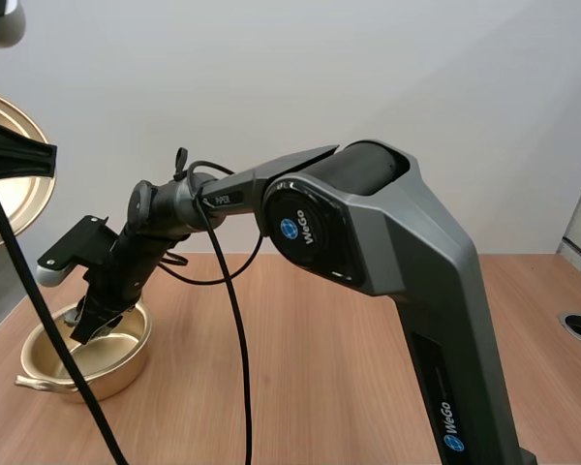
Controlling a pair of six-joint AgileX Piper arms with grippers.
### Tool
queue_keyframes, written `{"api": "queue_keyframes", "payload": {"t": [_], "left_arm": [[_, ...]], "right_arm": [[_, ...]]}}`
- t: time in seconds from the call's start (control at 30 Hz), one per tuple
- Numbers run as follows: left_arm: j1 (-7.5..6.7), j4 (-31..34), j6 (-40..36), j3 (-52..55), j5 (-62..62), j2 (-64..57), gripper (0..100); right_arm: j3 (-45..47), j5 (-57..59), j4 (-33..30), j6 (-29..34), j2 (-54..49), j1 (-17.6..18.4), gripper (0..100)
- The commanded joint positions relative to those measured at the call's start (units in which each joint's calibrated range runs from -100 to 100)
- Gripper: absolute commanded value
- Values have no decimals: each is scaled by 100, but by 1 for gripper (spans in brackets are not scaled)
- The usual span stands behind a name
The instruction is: Open the pot, put the car inside, and close it
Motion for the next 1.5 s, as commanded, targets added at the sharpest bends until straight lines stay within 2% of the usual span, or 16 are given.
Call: {"api": "queue_keyframes", "payload": {"t": [0.0, 0.37, 0.57, 0.6, 0.63, 0.67, 0.7, 0.77, 0.9, 1.07, 1.17, 1.33, 1.47], "left_arm": [[2, -7, 7, -4, 0, -4, 0], [2, -7, 7, -4, 0, -4, 0], [2, -7, 7, -4, 0, -4, 0], [2, -7, 7, -4, 0, 9, 0], [2, 4, 7, 11, 0, 22, 0], [2, 4, 7, 26, 0, 34, 0], [2, -7, 7, 26, 0, 50, 0], [2, -7, 7, 26, 0, 106, 0], [2, -18, -27, 26, 0, 349, 0], [2, -235, -27, 26, -166, 862, 0], [2, -372, -27, 62, -441, 1232, 0], [2, -446, -27, 821, -1336, 1728, 0], [2, -446, -113, 1745, -2367, 2125, 0]], "right_arm": [[-2, -5, -166, -2, 0, 15, 100], [-50, -284, -260, 34, -267, 15, 100], [-50, -713, -772, 227, -702, -76, 100], [-50, -774, -868, 434, -743, -134, 85], [-50, -831, -964, 678, -771, -194, 55], [-50, -862, -1021, 1067, -815, -289, 11], [-50, -862, -1034, 1513, -826, -406, 0], [-50, -742, -1046, 1973, -911, -677, 0], [-50, -262, -972, 2123, -1163, -1280, 0], [-50, 374, -114, 2088, -1741, -2052, 0], [-50, 689, 164, 1919, -2137, -2443, 0], [-50, 1411, 217, 1864, -2779, -2850, 0], [-6, 1759, 277, 1864, -3239, -3000, 0]]}}
